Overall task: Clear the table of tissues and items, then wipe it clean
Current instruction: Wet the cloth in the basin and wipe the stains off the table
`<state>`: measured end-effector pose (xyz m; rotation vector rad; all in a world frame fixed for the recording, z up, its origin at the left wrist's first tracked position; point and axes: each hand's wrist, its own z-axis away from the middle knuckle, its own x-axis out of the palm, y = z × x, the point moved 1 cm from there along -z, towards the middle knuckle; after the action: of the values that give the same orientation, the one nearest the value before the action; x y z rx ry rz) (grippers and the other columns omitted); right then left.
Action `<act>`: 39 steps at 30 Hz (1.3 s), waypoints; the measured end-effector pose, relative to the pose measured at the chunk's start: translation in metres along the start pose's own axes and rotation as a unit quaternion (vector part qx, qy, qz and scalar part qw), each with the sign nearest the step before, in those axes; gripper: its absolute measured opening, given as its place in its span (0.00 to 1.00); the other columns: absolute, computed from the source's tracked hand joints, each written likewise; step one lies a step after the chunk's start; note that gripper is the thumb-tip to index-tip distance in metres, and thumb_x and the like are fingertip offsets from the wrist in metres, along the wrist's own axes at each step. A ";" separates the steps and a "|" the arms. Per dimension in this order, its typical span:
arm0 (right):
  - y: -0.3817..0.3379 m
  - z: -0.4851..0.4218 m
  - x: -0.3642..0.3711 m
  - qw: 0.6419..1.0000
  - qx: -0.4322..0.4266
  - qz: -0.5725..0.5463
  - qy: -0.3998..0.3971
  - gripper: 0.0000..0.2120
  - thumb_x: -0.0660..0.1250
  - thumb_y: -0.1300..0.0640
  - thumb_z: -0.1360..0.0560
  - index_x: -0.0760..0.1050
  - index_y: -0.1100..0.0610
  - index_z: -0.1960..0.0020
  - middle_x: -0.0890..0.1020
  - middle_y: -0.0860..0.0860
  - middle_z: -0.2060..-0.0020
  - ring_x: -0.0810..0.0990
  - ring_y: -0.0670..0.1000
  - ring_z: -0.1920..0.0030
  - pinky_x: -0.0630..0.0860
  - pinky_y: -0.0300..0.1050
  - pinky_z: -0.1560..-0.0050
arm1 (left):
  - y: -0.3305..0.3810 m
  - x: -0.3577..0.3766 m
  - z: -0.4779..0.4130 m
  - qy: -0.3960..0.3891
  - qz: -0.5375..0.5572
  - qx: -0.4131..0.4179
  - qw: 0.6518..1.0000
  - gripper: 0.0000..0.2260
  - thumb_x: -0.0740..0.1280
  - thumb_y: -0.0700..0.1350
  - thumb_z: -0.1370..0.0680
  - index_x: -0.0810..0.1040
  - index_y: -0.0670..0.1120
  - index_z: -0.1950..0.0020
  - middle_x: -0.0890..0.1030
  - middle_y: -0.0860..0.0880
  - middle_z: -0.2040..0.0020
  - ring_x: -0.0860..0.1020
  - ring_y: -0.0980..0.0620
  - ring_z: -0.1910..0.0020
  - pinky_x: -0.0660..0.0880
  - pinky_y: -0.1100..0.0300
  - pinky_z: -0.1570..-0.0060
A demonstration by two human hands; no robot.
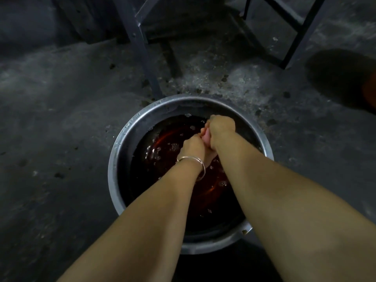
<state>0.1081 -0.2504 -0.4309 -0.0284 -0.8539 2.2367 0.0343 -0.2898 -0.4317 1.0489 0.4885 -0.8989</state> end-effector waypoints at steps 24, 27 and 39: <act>-0.005 0.006 0.004 0.988 -0.092 0.126 -0.011 0.17 0.58 0.53 0.20 0.72 0.62 0.64 0.66 0.51 0.82 0.64 0.48 0.83 0.66 0.36 0.80 | -0.003 0.009 -0.011 -0.035 0.132 -0.032 0.990 0.06 0.70 0.44 0.31 0.75 0.44 0.62 0.74 0.49 0.69 0.71 0.52 0.72 0.66 0.64 0.72; 0.001 0.010 0.000 0.986 -0.094 0.137 0.026 0.17 0.58 0.53 0.20 0.73 0.62 0.62 0.68 0.52 0.80 0.66 0.47 0.84 0.68 0.36 0.79 | -0.007 0.008 -0.006 -0.022 0.023 -0.009 0.999 0.12 0.69 0.51 0.31 0.75 0.46 0.54 0.80 0.47 0.58 0.76 0.49 0.63 0.72 0.60 0.62; -0.038 0.061 0.012 0.893 -0.019 0.420 -0.160 0.25 0.55 0.40 0.22 0.71 0.55 0.34 0.74 0.52 0.36 0.73 0.55 0.37 0.71 0.53 0.41 | -0.008 -0.073 0.026 -0.020 0.097 -0.157 0.983 0.30 0.75 0.42 0.34 0.65 0.40 0.38 0.73 0.43 0.40 0.75 0.44 0.43 0.71 0.59 0.52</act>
<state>0.1073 -0.2581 -0.3589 -0.0554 -1.2251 3.0928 -0.0146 -0.2861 -0.3715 0.7731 0.4687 -0.6434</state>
